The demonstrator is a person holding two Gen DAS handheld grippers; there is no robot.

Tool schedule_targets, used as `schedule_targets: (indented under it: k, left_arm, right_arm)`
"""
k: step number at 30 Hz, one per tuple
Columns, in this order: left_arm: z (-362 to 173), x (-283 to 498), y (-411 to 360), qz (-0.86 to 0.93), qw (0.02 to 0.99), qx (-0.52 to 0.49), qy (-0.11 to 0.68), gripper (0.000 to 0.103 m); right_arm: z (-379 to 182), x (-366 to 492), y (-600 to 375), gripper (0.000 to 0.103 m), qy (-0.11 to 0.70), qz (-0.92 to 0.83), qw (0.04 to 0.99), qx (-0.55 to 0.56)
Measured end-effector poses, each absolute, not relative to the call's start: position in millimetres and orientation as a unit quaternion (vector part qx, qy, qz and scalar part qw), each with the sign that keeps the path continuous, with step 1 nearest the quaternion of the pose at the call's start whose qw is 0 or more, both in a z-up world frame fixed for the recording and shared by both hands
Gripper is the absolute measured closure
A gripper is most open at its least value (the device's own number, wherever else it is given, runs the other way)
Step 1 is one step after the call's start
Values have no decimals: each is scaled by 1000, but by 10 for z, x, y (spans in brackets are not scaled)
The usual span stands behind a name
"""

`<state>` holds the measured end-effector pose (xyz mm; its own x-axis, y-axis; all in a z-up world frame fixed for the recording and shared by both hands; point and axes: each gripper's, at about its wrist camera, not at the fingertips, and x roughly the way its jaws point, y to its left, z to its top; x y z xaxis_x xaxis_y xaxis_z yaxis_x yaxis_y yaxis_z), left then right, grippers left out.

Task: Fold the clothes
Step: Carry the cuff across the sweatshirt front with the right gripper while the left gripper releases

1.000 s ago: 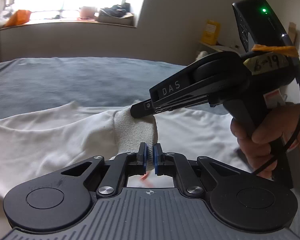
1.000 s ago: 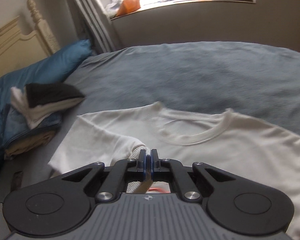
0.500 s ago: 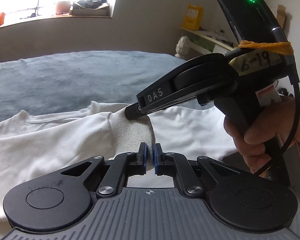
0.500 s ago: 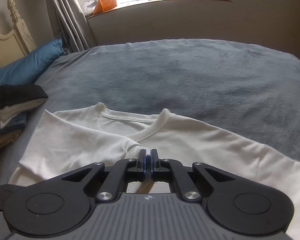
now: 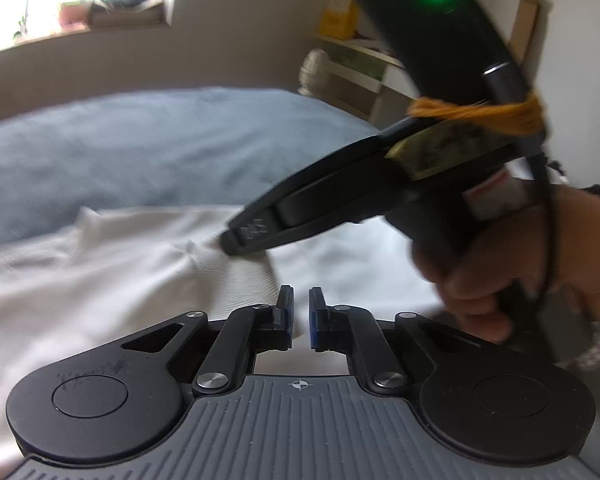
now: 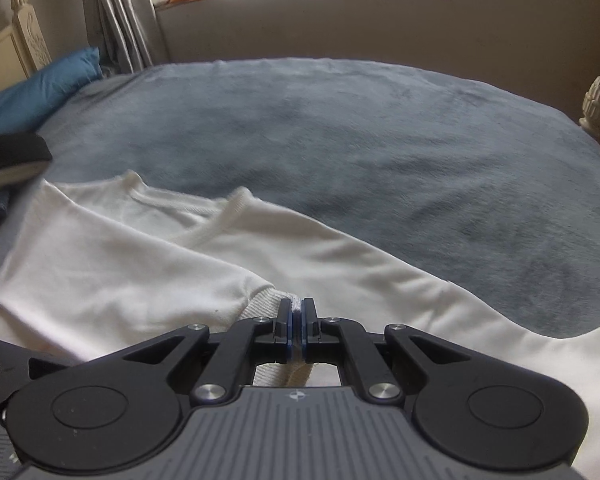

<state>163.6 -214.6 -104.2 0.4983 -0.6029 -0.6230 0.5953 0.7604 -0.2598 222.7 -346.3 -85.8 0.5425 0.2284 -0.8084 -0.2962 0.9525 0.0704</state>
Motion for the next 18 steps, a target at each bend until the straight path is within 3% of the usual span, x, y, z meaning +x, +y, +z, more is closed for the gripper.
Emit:
schedule_targets:
  k: [1, 3, 12, 15, 17, 18]
  left_arm:
    - [-1083, 1608, -2129, -350, 859, -5, 373, 84]
    - [-1153, 1529, -2066, -354, 849, -2, 392, 79]
    - [-1187, 900, -980, -307, 844, 11, 441, 74]
    - [-1124, 778, -514, -255, 856, -10, 449, 74]
    - [-1061, 708, -155, -213, 868, -36, 448, 74]
    - [-1032, 686, 6, -192, 873, -50, 445, 74]
  right_arm:
    - [-920, 2227, -3463, 100, 459, 146, 875, -45]
    - [-1034, 2229, -3463, 100, 467, 140, 871, -56]
    - [-1203, 2191, -3458, 100, 475, 119, 869, -68]
    - [-1148, 2172, -3632, 90, 482, 95, 871, 4]
    - [-1120, 2130, -3797, 66, 487, 82, 866, 78]
    - [-1124, 2089, -3883, 62, 490, 81, 860, 118]
